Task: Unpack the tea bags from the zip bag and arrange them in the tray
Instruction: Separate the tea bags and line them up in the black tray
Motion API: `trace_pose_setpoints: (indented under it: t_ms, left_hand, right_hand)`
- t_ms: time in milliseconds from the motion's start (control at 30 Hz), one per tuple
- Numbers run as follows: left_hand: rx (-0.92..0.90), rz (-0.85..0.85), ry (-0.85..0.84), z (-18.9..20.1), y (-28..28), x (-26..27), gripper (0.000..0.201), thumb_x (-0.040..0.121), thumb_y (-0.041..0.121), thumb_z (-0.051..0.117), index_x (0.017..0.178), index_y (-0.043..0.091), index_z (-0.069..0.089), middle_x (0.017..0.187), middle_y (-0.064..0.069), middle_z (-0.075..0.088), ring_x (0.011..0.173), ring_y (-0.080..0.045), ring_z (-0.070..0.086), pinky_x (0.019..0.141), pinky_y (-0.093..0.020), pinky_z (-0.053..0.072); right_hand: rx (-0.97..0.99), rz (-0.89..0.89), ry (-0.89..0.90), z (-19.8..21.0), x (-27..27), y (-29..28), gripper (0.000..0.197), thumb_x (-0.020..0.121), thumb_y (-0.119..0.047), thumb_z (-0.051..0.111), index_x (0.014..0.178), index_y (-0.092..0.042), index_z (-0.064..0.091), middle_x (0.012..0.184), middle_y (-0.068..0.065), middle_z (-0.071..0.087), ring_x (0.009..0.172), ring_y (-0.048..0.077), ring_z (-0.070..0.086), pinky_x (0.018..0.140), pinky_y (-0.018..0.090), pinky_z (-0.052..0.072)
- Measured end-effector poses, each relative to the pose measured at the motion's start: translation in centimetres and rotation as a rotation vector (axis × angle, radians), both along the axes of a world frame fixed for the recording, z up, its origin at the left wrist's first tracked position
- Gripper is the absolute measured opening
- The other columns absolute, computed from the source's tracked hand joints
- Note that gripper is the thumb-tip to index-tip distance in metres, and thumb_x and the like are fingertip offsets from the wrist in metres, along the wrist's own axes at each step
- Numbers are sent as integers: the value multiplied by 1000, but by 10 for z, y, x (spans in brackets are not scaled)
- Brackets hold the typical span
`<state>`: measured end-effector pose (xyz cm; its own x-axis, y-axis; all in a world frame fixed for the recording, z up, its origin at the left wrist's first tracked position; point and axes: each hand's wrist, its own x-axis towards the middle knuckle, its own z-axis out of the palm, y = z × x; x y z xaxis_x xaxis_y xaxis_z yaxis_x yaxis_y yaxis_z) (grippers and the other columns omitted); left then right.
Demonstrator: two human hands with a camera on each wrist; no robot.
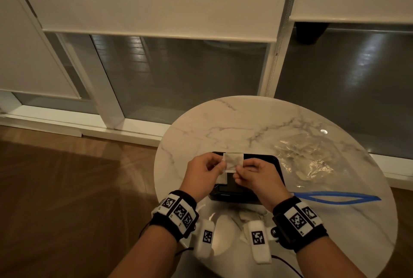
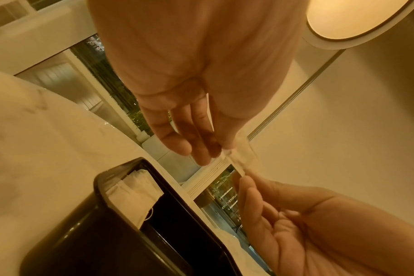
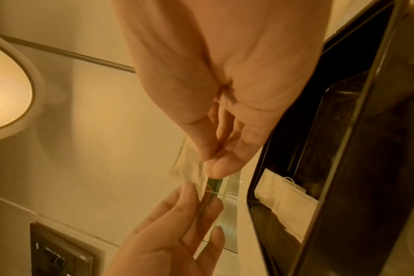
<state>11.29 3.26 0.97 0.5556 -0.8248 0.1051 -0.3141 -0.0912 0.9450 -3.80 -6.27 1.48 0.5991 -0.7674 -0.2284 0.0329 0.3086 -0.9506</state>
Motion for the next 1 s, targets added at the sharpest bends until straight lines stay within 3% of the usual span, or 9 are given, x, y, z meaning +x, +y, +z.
trace_pose_setpoints:
  t_ms: [100,167,267,433,533,633,733,800,1000]
  left_hand:
    - [19,10,-58,2,-3,3,12,93,19,70,85,28,71,80,4,74,77,-10,69,73,-27,57]
    - [56,-4,-147,4,-3,7,8,94,21,69,87,24,72,79,5,73,75,-7,67,70,-25,56]
    - [200,-97,-443,9,-5,14,7,95,26,66,93,27,72,83,10,72,77,-7,65,77,-35,57]
    - [312,-173,-667,18,-9,16,14,96,29,63,103,32,74,96,9,75,88,-10,67,80,-37,58]
    - [274,-135,-522,13,-10,19,17,98,28,60,108,29,74,101,10,74,92,-8,66,85,-33,57]
    - [226,46,-217,-4,-6,29,25,102,20,55,124,22,68,117,6,69,106,-10,63,92,-24,49]
    - [269,216,207,-24,2,34,35,100,21,59,134,18,58,128,-1,62,116,-19,59,103,-37,50]
    - [267,253,434,-36,4,30,39,96,22,65,133,18,57,125,-3,62,113,-23,61,100,-46,54]
    - [194,294,395,-56,6,14,25,87,11,73,110,20,69,107,3,71,101,-17,69,94,-43,58]
  right_hand:
    - [-78,16,74,0,2,1,19,91,-9,70,109,-3,67,90,14,76,81,21,72,74,31,60]
    - [-221,-11,179,-2,3,1,19,92,-20,71,110,-16,67,95,5,75,88,19,72,74,31,60]
    - [-485,-23,298,-4,4,-5,21,89,-32,72,109,-34,65,100,-8,70,90,11,67,78,29,57]
    - [-669,190,414,-4,6,-10,5,91,-26,71,88,-30,72,81,-9,71,76,5,66,72,23,52]
    - [-674,204,491,-6,9,-15,9,90,-24,73,82,-28,71,75,-8,70,71,3,64,70,21,49]
    - [-576,210,552,-12,14,-22,2,91,-24,72,89,-22,72,80,-3,71,75,11,68,71,27,58]
    - [-484,258,623,-18,27,-26,4,92,-20,70,91,-17,72,83,4,73,72,16,71,64,23,59]
    - [-448,270,671,-22,36,-28,6,92,-18,71,94,-12,71,86,9,73,70,17,71,58,21,57]
    - [-417,267,769,-41,58,-31,12,86,-4,74,82,-10,65,78,13,72,65,21,72,62,34,64]
